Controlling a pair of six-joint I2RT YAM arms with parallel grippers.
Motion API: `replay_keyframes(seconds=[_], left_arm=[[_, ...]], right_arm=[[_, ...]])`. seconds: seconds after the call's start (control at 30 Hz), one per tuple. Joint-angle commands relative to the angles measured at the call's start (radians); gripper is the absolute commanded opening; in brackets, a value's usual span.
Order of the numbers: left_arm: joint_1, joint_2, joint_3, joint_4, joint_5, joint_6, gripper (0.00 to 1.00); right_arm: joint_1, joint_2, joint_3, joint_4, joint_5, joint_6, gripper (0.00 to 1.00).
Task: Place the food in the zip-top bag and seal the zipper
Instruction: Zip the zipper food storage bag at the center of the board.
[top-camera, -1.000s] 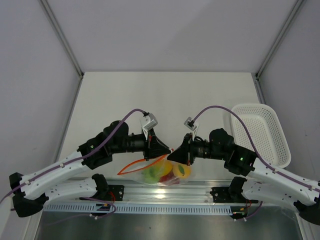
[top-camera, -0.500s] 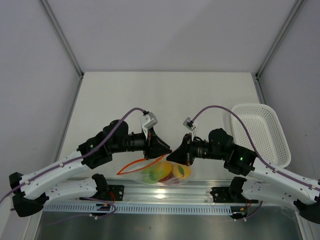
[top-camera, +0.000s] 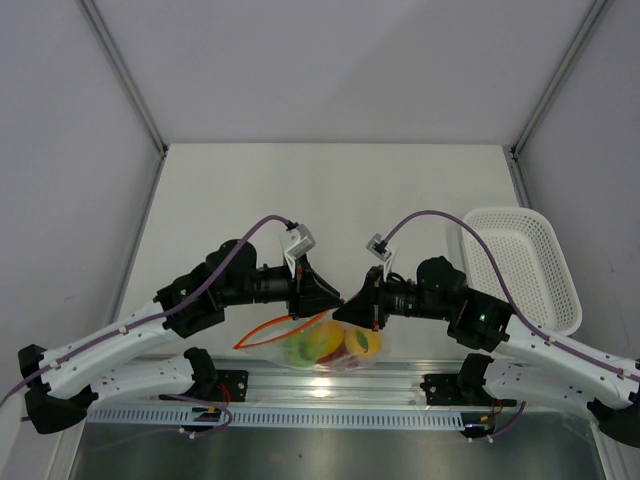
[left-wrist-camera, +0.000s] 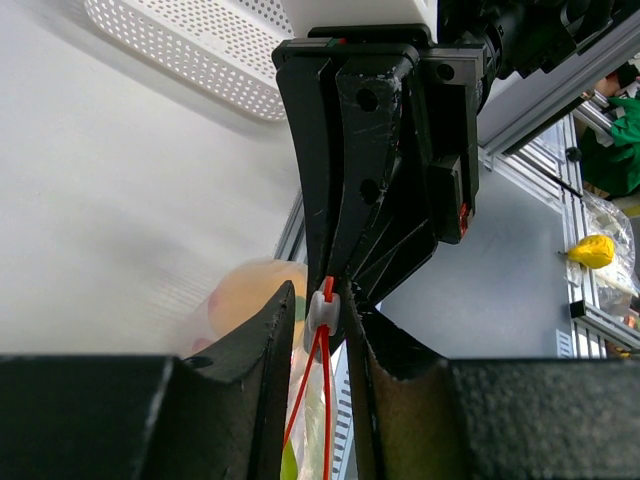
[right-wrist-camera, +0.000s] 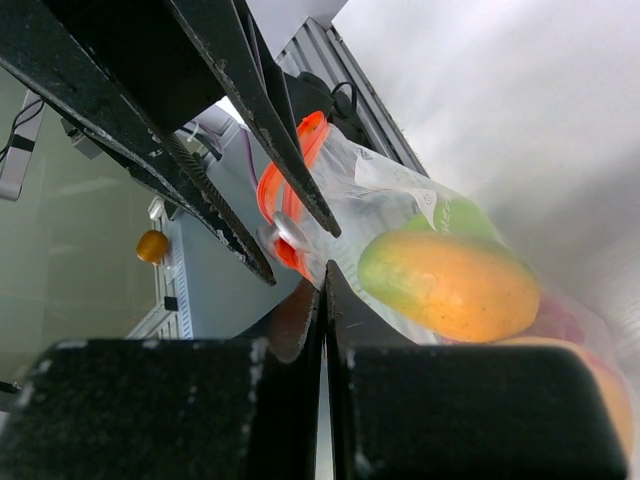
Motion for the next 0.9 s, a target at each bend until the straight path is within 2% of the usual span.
replay_keyframes(seconds=[0.0, 0.43, 0.67, 0.87], left_arm=[[-0.005, -0.016, 0.021, 0.003, 0.006, 0.005, 0.29], [-0.005, -0.014, -0.004, 0.013, 0.022, -0.004, 0.22], [-0.005, -0.022, -0.021, 0.010, 0.015, -0.007, 0.22], [-0.005, -0.014, -0.022, 0.011, 0.015, -0.012, 0.12]], right_arm=[[0.008, -0.004, 0.049, 0.024, 0.013, 0.006, 0.00], [0.004, 0.001, 0.049, 0.025, 0.018, 0.006, 0.00], [-0.003, -0.005, 0.049, 0.016, 0.016, 0.004, 0.00], [-0.003, -0.003, 0.046, 0.025, 0.012, 0.009, 0.00]])
